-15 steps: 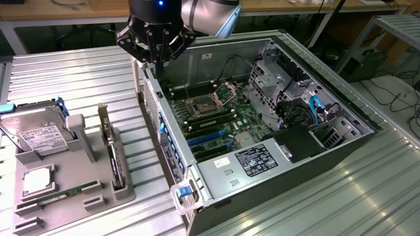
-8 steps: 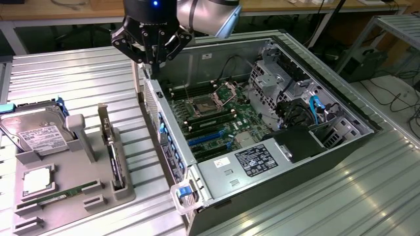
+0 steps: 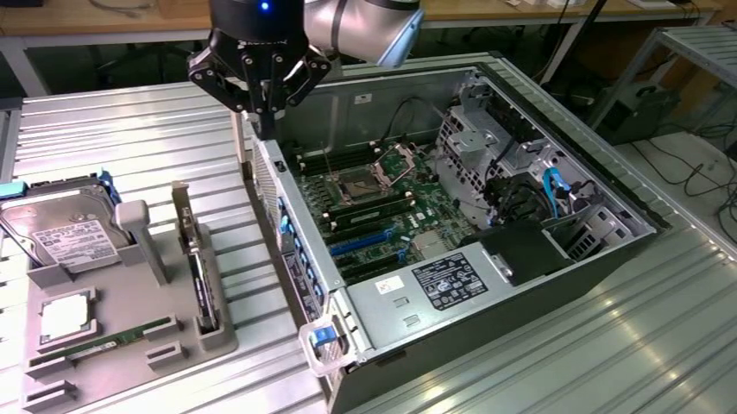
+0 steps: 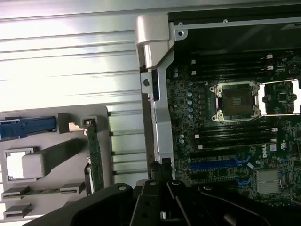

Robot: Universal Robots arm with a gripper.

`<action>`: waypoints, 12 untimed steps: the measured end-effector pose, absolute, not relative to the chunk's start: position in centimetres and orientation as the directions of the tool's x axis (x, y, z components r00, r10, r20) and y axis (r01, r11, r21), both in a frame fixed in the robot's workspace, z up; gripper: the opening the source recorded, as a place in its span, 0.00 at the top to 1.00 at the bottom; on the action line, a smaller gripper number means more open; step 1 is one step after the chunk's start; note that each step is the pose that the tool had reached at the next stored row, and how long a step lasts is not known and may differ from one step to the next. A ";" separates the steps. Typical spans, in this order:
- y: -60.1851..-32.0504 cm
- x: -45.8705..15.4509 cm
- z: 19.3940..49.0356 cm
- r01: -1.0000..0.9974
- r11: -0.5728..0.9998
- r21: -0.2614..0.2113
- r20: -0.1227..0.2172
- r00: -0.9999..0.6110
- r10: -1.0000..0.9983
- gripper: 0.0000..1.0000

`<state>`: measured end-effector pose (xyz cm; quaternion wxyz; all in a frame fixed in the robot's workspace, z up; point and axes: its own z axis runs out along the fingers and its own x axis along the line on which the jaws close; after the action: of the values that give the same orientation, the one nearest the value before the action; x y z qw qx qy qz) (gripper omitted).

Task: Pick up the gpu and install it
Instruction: 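Reach for the gpu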

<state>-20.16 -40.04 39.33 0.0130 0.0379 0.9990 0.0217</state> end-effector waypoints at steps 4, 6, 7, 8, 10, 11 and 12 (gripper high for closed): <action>-40.1 -20.5 39.3 0.075 0.996 0.044 -0.025 -0.997 0.076 0.89; -40.1 -20.7 39.3 0.075 0.996 0.044 -0.024 -0.997 0.076 0.89; -40.1 -20.9 39.3 0.075 0.996 0.044 -0.024 -0.997 0.076 0.89; -40.1 -21.0 39.3 0.075 0.996 0.044 -0.024 -0.997 0.076 0.89; -40.1 -21.2 39.3 0.075 0.996 0.044 -0.024 -0.997 0.076 0.89; -40.2 -21.3 39.3 0.075 0.996 0.044 -0.024 -0.997 0.076 0.89; -40.2 -21.4 39.3 0.075 0.996 0.044 -0.024 -0.997 0.076 0.89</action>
<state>-21.40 -40.23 39.32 0.0131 0.0378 0.9990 0.0217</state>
